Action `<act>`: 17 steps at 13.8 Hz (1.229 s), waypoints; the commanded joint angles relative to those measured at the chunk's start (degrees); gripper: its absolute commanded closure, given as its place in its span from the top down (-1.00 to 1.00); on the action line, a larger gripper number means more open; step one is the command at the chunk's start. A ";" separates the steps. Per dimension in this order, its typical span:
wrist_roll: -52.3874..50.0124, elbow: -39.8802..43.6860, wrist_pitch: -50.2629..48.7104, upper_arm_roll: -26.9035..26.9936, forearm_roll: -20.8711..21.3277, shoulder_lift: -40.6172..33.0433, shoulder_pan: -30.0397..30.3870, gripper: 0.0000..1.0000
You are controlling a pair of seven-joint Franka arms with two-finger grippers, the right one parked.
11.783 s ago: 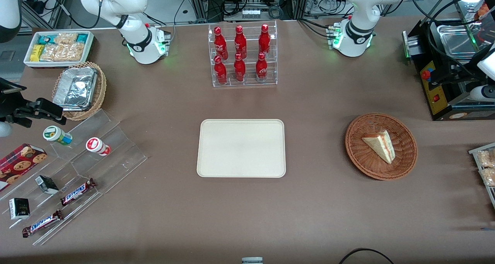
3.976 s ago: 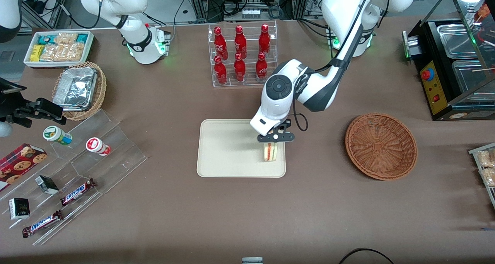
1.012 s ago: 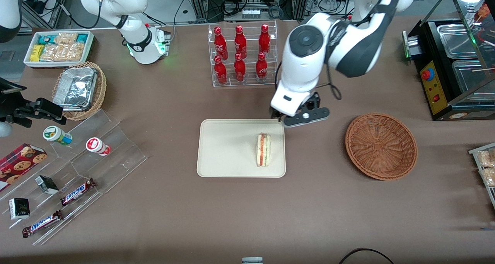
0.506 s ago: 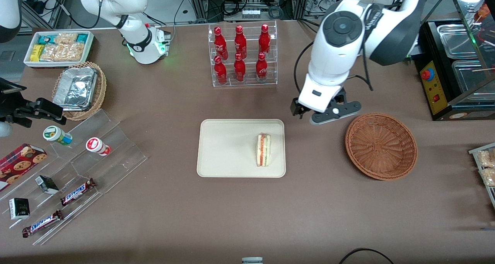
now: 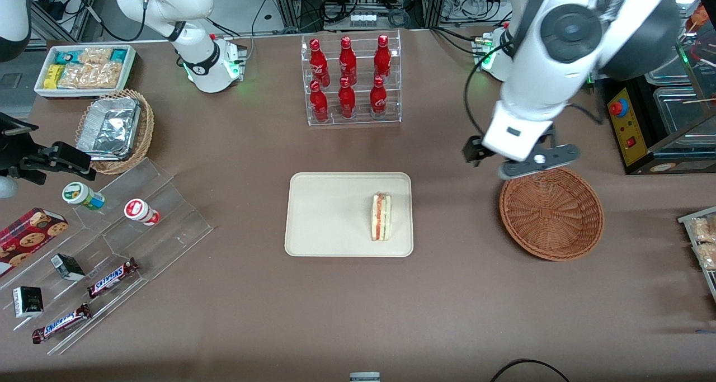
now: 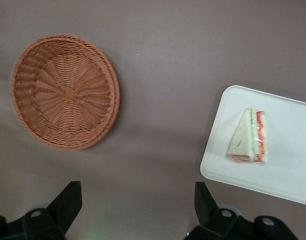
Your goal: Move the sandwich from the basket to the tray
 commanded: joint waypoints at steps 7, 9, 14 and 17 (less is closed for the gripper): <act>12.26 0.01 -4.72 -1.09 -1.91 -4.71 12.47 1.00; 15.51 0.98 -6.82 -2.58 -2.71 -5.41 16.34 1.00; 16.41 1.86 -8.23 -13.57 -2.80 -5.68 26.20 1.00; 16.85 3.96 -11.82 -14.54 -3.24 -5.33 28.64 1.00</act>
